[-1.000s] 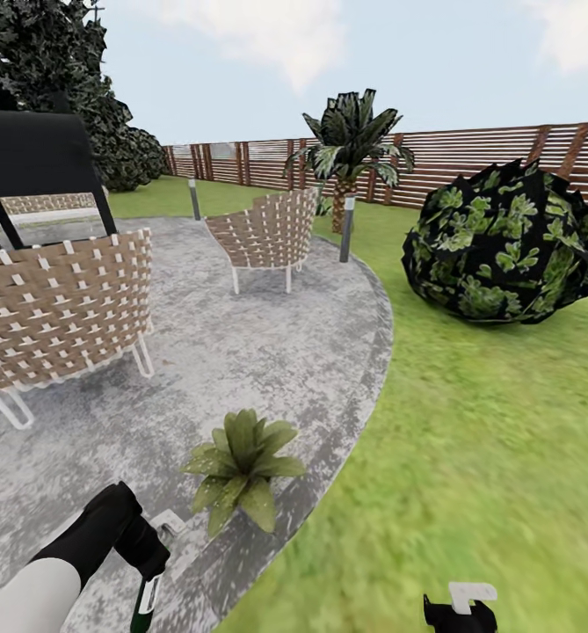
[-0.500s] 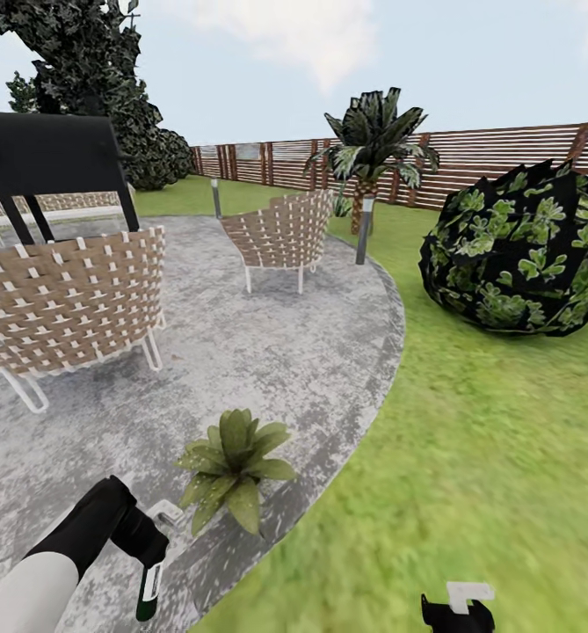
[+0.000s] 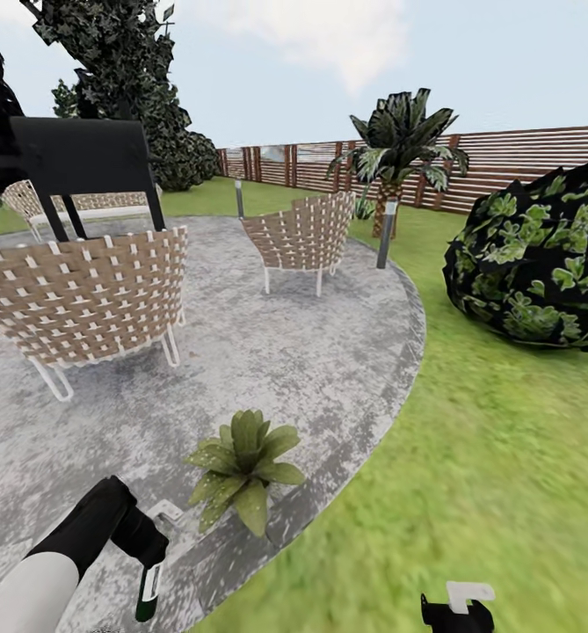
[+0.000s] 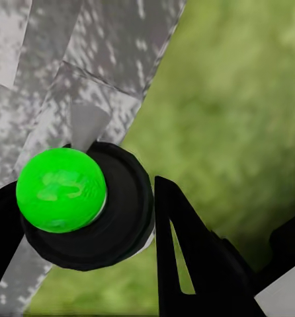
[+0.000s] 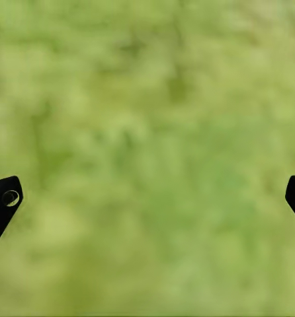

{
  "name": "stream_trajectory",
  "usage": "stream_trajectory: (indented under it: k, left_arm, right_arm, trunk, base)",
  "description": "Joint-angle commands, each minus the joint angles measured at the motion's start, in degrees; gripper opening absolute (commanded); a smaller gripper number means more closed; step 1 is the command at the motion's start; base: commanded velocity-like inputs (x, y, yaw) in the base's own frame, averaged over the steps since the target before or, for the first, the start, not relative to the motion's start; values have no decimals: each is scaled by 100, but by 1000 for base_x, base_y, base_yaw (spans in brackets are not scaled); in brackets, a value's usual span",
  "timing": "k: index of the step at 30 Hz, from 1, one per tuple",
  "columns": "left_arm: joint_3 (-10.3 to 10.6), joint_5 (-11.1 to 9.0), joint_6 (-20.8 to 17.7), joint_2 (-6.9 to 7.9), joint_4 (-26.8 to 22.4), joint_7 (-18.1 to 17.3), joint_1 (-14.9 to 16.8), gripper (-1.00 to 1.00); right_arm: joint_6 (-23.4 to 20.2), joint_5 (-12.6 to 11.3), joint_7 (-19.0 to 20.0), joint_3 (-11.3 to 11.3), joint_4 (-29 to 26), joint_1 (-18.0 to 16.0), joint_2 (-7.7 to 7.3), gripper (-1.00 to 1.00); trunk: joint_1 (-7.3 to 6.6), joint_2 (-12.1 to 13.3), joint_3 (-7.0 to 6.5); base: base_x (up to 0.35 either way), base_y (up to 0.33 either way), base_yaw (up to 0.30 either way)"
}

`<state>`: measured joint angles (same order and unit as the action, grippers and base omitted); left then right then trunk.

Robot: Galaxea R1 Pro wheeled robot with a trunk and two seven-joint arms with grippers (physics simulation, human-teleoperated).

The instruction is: Pick up the pesticide atomizer in the garden and spray insectifuge to fully cover both potted plants in the garden.

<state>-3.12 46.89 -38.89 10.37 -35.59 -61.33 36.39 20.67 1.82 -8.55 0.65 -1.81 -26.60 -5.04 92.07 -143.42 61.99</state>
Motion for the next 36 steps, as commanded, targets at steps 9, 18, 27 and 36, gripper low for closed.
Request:
stream_trajectory:
  k: [9, 18, 27, 36]
  left_arm:
    - [29, 44, -826, -1, -288, -348, 210, -100]
    - [674, 363, -902, 97, -307, -1307, 257, -100]
    - [673, 408, -910, 97, -309, -1312, 246, -100]
    - [671, 408, -914, 97, -308, -1312, 230, -100]
  right_arm:
    - [11, 20, -24, 5, 5, -3, -7, 100]
    - [9, 27, -17, -1, 12, -3, -29, 100]
    - [8, 21, -15, -4, 5, -3, -14, 100]
    - [7, 20, -20, -4, 5, -3, -15, 100]
  trunk:
    - [-1, -2, -26]
    - [-1, -2, -43]
    - [-1, -2, -43]
    - [-1, -2, -43]
  base:
    - [0, 0, 262]
    - [203, -109, 168]
    - [101, -241, 1]
    - [23, -273, 192]
